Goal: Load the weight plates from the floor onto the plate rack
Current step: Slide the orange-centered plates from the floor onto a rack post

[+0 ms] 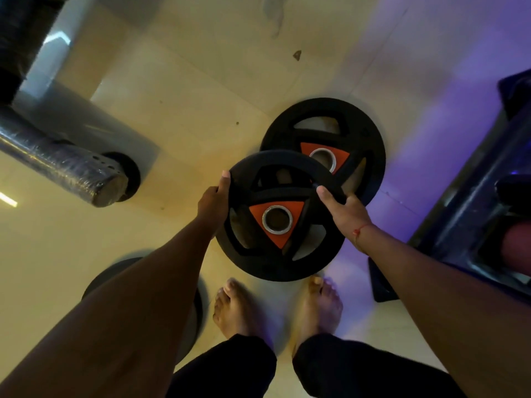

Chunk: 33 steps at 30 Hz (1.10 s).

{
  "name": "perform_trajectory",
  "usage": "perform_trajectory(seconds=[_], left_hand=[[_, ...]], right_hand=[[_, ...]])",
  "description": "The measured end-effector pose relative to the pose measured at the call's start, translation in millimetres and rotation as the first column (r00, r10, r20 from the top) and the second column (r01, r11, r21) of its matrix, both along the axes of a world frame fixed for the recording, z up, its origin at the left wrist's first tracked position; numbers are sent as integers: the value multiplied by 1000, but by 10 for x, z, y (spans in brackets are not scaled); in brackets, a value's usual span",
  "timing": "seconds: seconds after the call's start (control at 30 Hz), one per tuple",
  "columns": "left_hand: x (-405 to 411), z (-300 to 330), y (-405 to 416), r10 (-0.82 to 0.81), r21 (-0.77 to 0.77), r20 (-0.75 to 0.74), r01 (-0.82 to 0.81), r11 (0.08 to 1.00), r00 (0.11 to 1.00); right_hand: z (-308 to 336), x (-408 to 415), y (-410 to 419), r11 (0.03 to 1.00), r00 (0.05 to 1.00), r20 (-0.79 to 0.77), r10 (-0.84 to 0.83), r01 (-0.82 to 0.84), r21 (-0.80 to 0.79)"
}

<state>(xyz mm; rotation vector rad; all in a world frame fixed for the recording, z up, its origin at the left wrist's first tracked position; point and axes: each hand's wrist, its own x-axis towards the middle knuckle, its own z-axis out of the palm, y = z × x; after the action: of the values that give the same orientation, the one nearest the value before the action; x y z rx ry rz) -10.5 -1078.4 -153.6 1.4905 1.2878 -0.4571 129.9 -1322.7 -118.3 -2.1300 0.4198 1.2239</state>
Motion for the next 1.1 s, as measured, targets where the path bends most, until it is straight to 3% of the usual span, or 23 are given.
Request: perform_trajectory(seconds=[0.23,0.47,0.73,0.87,0.93,1.1], left_hand=[[-99,1011,-25,-57,91,-70,63,994,996],[-40,2686,99,-41,144,-54,49,988,998],[34,4829,203,60,269,171,-105,957,983],[68,5687,304,0,330,245,-83,940,970],[-10,6473,448,-52,372,333,-81,925,942],[18,7169,676,-99,531,390,-136,836,916]], right_hand=[[997,-61,-67,998,998,-45,38,-40,-40],[2640,101,78,996,996,23,81,-80,-27],[4794,313,301,973,971,156,183,-202,114],[5661,412,379,968,956,222,191,-221,120],[6399,365,487,957,926,320,200,-255,139],[6983,552,788,925,846,479,236,-346,156]])
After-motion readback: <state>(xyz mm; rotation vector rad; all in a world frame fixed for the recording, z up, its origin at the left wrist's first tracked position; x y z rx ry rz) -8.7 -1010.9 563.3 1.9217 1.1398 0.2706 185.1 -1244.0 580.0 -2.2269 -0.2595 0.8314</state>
